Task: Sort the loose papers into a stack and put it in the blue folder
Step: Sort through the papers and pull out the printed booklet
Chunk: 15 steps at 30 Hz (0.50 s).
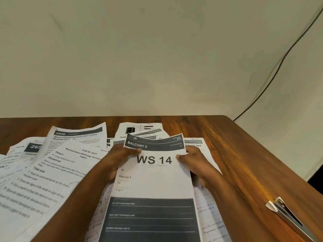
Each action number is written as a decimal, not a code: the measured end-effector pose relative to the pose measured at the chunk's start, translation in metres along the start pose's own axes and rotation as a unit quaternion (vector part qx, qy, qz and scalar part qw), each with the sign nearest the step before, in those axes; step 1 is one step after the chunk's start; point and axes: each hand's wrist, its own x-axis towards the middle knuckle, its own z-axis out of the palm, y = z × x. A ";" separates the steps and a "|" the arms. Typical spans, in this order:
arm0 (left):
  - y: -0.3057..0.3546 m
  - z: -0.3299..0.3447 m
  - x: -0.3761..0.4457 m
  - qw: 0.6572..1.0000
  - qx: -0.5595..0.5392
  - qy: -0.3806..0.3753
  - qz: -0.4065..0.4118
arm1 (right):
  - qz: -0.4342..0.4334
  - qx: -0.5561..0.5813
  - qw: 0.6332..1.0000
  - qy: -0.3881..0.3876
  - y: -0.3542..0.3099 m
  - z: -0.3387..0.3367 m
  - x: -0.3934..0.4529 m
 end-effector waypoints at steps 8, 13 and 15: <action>0.000 -0.002 0.001 0.997 -0.003 0.069 0.022 | -0.026 -0.115 0.991 -0.057 0.005 0.009 0.002; -0.004 -0.001 0.001 0.996 0.030 0.076 0.038 | -0.065 -0.159 0.980 0.102 0.004 -0.014 0.007; -0.006 0.001 0.001 0.995 0.048 0.079 0.042 | -0.049 -0.233 0.950 0.204 0.011 -0.030 0.013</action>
